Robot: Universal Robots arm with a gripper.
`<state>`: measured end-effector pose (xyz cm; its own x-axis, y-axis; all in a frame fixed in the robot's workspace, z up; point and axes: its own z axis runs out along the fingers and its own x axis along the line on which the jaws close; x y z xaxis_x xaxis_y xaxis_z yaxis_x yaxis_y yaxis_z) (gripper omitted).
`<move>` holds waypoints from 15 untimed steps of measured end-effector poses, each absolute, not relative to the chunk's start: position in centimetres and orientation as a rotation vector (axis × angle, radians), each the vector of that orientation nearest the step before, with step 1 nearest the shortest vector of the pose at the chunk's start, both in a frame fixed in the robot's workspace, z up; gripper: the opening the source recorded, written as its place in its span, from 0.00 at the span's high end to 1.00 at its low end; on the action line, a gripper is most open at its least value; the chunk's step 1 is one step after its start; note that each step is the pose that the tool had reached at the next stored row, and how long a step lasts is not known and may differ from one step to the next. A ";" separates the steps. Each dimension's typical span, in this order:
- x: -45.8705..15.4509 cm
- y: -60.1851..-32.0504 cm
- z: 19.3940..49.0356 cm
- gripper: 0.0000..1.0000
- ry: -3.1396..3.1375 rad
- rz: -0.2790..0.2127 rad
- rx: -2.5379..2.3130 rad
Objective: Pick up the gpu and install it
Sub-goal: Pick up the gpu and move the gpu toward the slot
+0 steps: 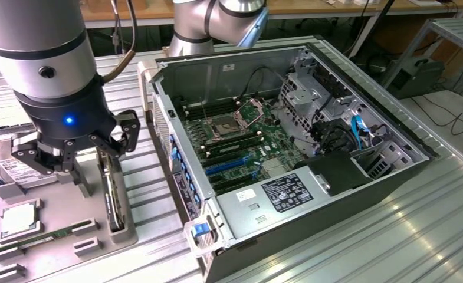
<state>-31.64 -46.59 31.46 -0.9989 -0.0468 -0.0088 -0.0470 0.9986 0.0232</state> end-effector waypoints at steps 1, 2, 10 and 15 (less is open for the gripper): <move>-31.6 -46.6 31.3 0.40 3.132 0.037 -0.074; -31.6 -46.5 31.1 0.40 3.132 0.037 -0.073; -31.6 -45.4 30.0 0.40 3.132 0.037 -0.074; -31.6 -44.7 29.4 0.40 3.132 0.037 -0.074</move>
<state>-31.55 -44.71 29.38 -0.9989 -0.0468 -0.0088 -0.0470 0.9986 0.0231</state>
